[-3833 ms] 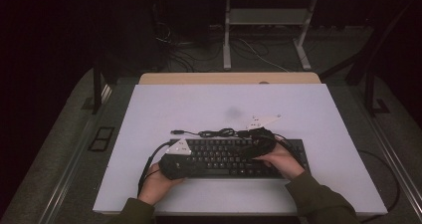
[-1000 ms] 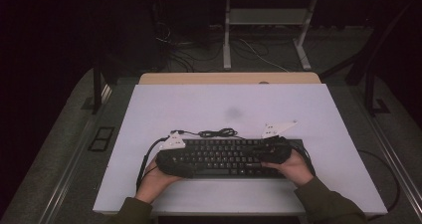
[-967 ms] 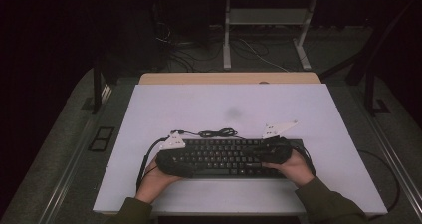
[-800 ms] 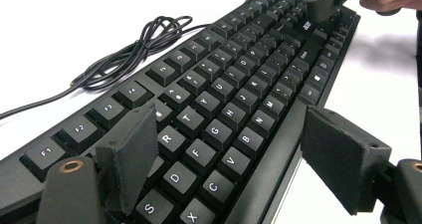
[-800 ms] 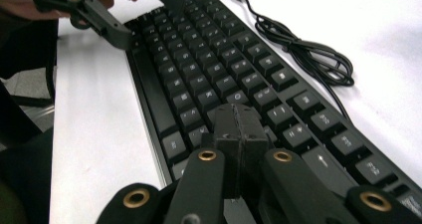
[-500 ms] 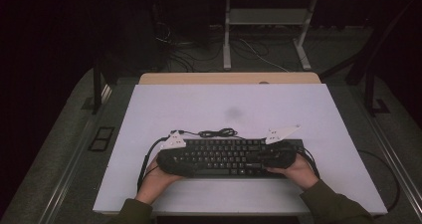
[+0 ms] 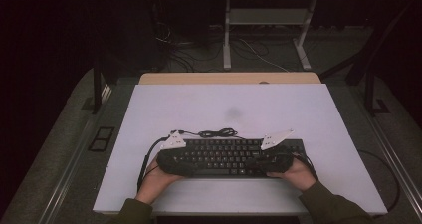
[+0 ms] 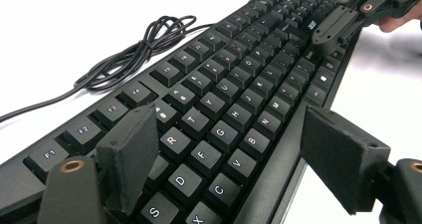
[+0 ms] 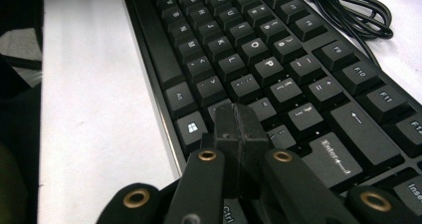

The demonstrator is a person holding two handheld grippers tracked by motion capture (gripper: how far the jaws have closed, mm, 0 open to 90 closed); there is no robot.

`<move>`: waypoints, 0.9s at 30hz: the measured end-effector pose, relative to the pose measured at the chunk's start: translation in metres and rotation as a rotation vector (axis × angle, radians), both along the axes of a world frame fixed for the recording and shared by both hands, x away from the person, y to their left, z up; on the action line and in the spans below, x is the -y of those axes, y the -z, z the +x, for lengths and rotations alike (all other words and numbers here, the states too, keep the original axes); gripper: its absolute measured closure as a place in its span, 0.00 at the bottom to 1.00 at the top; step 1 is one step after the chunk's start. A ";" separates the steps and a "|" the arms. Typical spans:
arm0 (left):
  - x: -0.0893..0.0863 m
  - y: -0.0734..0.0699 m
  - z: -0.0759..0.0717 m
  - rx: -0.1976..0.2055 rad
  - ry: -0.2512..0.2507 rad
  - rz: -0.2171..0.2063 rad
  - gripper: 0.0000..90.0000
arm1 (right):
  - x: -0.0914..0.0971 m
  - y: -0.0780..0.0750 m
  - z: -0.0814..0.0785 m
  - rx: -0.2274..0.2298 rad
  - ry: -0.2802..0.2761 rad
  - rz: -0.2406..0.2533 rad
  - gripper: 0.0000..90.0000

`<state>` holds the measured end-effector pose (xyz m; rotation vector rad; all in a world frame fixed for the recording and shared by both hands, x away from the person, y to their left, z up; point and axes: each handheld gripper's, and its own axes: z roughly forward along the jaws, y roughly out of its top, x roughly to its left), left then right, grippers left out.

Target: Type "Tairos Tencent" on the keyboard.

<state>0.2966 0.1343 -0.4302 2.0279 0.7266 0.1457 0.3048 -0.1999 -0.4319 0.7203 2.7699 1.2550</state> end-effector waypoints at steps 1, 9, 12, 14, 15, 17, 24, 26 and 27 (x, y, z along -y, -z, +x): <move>0.000 0.000 0.000 -0.001 0.000 0.000 0.24 | 0.000 0.000 0.000 0.003 0.003 0.000 0.99; 0.000 0.000 0.000 0.000 0.000 0.004 0.24 | -0.001 0.002 0.001 0.005 0.004 -0.021 0.99; 0.000 0.000 0.000 0.001 0.000 -0.001 0.25 | -0.002 0.004 0.001 0.003 0.002 -0.032 1.00; 0.000 0.000 0.001 0.002 0.000 0.001 0.25 | -0.002 0.004 0.002 0.003 0.000 -0.030 1.00; 0.000 0.000 0.001 0.001 -0.001 0.001 0.25 | -0.002 0.004 0.002 0.003 0.001 -0.030 1.00; 0.000 0.000 0.001 0.003 0.000 0.002 0.26 | -0.002 0.004 0.002 0.001 0.001 -0.028 1.00; 0.000 0.000 0.004 0.002 -0.014 -0.003 0.29 | -0.002 0.004 0.002 0.002 0.001 -0.029 1.00; 0.001 0.000 0.006 0.000 -0.018 -0.001 0.32 | -0.002 0.004 0.002 0.001 0.001 -0.028 1.00; 0.001 0.000 0.007 -0.001 -0.019 0.000 0.35 | -0.002 0.004 0.002 0.001 0.000 -0.028 1.00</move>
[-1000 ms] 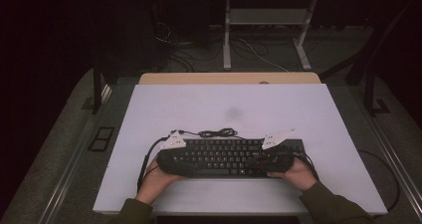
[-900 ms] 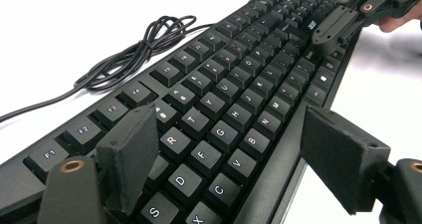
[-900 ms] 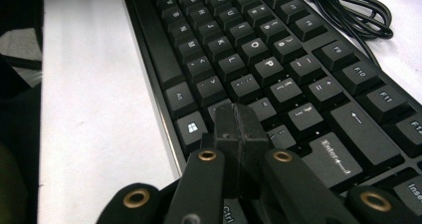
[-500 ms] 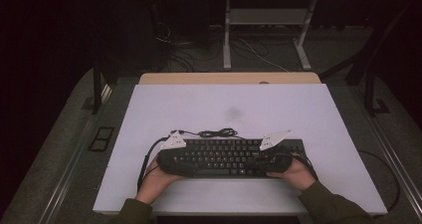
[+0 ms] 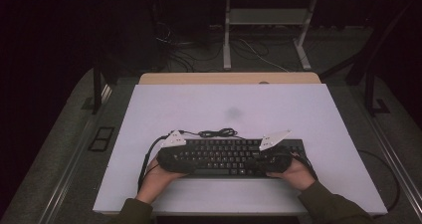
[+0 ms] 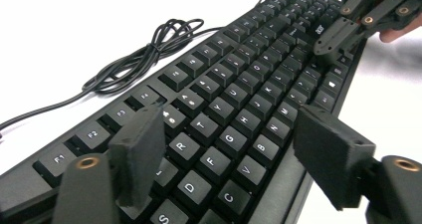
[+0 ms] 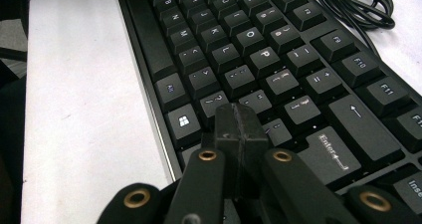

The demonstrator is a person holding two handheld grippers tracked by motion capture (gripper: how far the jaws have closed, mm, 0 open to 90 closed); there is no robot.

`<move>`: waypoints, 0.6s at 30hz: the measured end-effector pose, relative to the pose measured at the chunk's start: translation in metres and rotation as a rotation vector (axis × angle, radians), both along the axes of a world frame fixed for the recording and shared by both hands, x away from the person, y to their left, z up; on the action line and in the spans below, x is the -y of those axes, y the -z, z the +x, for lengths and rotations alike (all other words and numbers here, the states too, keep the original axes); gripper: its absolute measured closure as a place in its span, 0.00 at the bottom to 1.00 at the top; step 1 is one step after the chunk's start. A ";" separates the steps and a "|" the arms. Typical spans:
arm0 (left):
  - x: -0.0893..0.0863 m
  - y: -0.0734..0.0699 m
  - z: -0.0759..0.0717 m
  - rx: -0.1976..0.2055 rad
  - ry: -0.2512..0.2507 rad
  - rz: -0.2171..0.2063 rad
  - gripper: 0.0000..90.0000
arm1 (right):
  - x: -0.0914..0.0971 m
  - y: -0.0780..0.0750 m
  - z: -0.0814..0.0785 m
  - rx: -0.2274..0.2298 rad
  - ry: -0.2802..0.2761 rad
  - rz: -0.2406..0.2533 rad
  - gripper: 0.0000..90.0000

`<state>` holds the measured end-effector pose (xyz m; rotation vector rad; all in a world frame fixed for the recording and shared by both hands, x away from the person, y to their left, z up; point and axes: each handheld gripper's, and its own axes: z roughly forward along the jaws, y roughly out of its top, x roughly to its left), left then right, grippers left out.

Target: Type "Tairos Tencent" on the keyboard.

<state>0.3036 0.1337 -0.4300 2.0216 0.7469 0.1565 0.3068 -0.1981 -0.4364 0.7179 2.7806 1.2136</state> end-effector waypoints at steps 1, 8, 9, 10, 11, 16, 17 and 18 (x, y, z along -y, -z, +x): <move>0.000 0.000 0.001 -0.002 -0.004 0.000 0.36 | 0.000 0.000 0.000 0.000 0.000 -0.001 1.00; 0.004 0.000 0.006 0.005 -0.021 0.022 0.57 | 0.000 0.000 0.000 -0.002 0.000 0.000 1.00; 0.005 0.001 0.007 0.008 -0.024 0.025 0.62 | 0.000 0.000 0.000 -0.002 -0.001 0.000 1.00; 0.005 0.000 0.008 0.005 -0.023 0.031 0.65 | 0.000 0.000 0.000 -0.002 -0.001 0.000 1.00; 0.006 0.001 0.009 0.003 -0.019 0.028 0.70 | 0.000 0.000 0.000 -0.002 -0.001 -0.001 1.00; 0.010 0.000 0.013 -0.005 -0.006 0.047 0.91 | 0.000 0.000 0.000 -0.002 0.000 -0.001 1.00; 0.011 0.000 0.014 -0.009 -0.007 0.051 0.95 | 0.000 0.000 0.000 -0.002 0.000 -0.002 1.00; 0.011 -0.001 0.014 -0.011 -0.006 0.057 0.97 | 0.000 0.000 0.000 -0.002 0.001 -0.002 1.00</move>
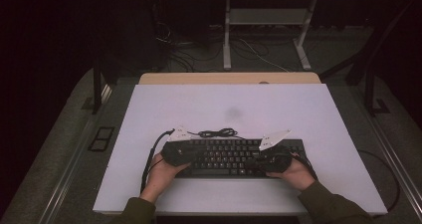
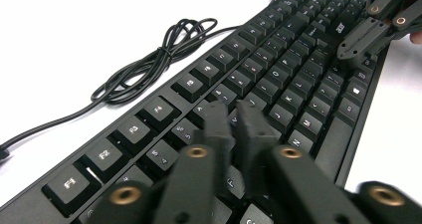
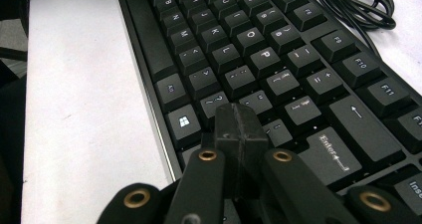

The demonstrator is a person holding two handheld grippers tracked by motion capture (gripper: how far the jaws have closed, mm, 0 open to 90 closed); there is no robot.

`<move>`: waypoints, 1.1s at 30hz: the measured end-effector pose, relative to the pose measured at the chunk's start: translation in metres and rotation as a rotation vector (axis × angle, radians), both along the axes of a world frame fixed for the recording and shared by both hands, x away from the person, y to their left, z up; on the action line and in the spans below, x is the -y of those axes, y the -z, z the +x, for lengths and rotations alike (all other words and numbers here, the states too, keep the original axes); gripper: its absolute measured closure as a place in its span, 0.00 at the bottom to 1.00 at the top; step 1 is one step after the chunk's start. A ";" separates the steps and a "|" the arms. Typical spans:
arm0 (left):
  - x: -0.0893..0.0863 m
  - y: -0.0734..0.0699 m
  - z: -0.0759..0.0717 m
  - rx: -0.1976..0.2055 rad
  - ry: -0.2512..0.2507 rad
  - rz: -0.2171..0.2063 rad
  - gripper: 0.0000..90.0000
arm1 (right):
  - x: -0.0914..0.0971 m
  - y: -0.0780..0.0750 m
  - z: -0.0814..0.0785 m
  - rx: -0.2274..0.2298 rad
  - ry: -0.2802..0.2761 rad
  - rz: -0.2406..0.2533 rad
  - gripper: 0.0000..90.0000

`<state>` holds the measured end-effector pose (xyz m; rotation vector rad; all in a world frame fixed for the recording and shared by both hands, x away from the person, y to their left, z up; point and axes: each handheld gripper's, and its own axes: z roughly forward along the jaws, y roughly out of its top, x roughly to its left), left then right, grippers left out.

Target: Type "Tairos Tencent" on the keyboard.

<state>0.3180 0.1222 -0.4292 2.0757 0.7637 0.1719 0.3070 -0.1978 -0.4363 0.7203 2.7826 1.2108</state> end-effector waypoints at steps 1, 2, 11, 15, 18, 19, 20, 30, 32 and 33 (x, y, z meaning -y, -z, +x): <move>0.001 0.000 0.001 -0.005 0.004 0.001 0.98 | 0.000 0.000 0.000 -0.001 0.000 0.000 1.00; 0.002 0.000 0.002 -0.010 0.008 0.001 0.98 | 0.000 0.000 0.000 -0.002 0.001 0.000 1.00; 0.013 0.002 0.007 -0.012 0.016 0.086 0.98 | 0.000 0.000 0.000 -0.003 0.001 0.000 1.00; 0.013 0.003 0.007 -0.016 0.016 0.090 0.98 | 0.000 0.000 0.000 -0.003 0.000 0.000 1.00; 0.014 0.004 0.007 -0.015 0.015 0.091 0.98 | 0.000 0.000 0.000 -0.003 0.001 0.000 1.00; 0.014 0.004 0.007 -0.018 0.013 0.089 0.98 | 0.000 0.000 0.000 -0.003 0.001 -0.001 1.00; 0.014 0.004 0.007 -0.019 0.011 0.089 0.98 | 0.000 0.000 0.000 -0.003 0.001 -0.001 1.00; 0.015 0.005 0.007 -0.016 0.015 0.114 0.99 | 0.000 0.000 0.000 -0.004 0.002 -0.002 1.00; 0.015 0.004 0.007 -0.019 0.010 0.102 0.98 | 0.000 0.000 0.000 -0.004 0.001 -0.002 1.00; 0.014 0.004 0.007 -0.017 0.012 0.094 0.98 | 0.000 0.000 0.000 -0.003 0.002 -0.003 1.00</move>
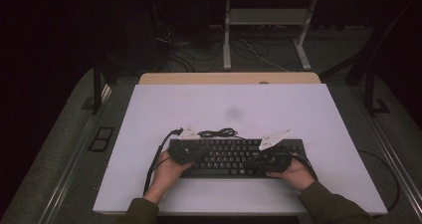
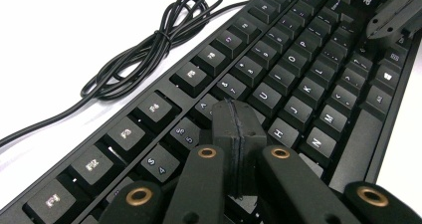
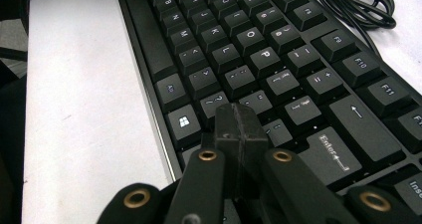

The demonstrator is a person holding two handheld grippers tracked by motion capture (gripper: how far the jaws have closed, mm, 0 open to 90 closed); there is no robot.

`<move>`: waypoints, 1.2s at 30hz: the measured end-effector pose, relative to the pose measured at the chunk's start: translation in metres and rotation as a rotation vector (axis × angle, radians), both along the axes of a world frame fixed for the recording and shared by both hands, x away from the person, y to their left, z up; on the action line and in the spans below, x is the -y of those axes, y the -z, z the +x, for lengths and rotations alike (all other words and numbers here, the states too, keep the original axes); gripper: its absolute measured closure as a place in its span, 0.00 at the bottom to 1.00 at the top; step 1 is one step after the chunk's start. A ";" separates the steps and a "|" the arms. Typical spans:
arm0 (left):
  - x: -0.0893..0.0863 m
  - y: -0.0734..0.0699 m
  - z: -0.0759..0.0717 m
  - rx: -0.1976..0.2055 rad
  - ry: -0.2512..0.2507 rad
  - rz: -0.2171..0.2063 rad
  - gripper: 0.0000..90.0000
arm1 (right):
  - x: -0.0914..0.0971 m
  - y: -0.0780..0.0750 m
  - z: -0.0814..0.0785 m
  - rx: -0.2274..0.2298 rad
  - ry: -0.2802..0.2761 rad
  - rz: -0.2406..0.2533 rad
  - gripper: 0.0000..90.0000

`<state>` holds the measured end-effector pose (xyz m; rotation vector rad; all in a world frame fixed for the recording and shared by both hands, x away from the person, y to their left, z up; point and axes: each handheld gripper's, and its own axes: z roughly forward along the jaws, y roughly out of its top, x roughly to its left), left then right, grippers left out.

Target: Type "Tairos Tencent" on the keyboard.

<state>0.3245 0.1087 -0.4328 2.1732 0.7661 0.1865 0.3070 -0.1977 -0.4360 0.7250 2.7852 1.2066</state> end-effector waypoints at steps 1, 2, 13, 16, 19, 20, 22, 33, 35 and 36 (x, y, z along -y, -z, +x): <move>-0.001 -0.001 0.000 0.004 0.004 0.003 0.98 | 0.000 0.000 0.000 0.000 0.000 0.000 1.00; -0.002 -0.002 -0.001 0.005 -0.005 -0.008 0.98 | 0.000 0.000 0.000 0.000 0.000 0.000 1.00; -0.015 -0.006 -0.007 0.012 -0.034 -0.074 0.84 | 0.000 0.000 0.000 0.001 0.001 0.000 1.00; -0.020 -0.005 -0.010 0.008 -0.036 -0.081 0.72 | 0.000 0.000 0.000 0.003 0.001 -0.001 1.00; -0.025 -0.004 -0.013 -0.001 -0.037 -0.094 0.56 | 0.000 0.000 0.000 0.003 0.002 -0.002 1.00; -0.026 -0.004 -0.014 -0.001 -0.040 -0.099 0.51 | 0.000 0.000 0.000 0.005 0.002 -0.002 1.00; -0.029 -0.004 -0.016 -0.001 -0.042 -0.101 0.46 | 0.000 0.000 0.000 0.003 0.002 -0.001 1.00; -0.036 -0.003 -0.021 0.010 -0.034 -0.115 0.38 | 0.005 -0.004 0.003 -0.010 0.011 0.055 0.99; -0.037 -0.003 -0.022 0.013 -0.034 -0.118 0.36 | 0.006 -0.004 0.004 -0.012 0.011 0.072 0.95; -0.038 -0.003 -0.022 0.013 -0.039 -0.121 0.36 | 0.006 -0.005 0.004 -0.016 0.017 0.081 0.93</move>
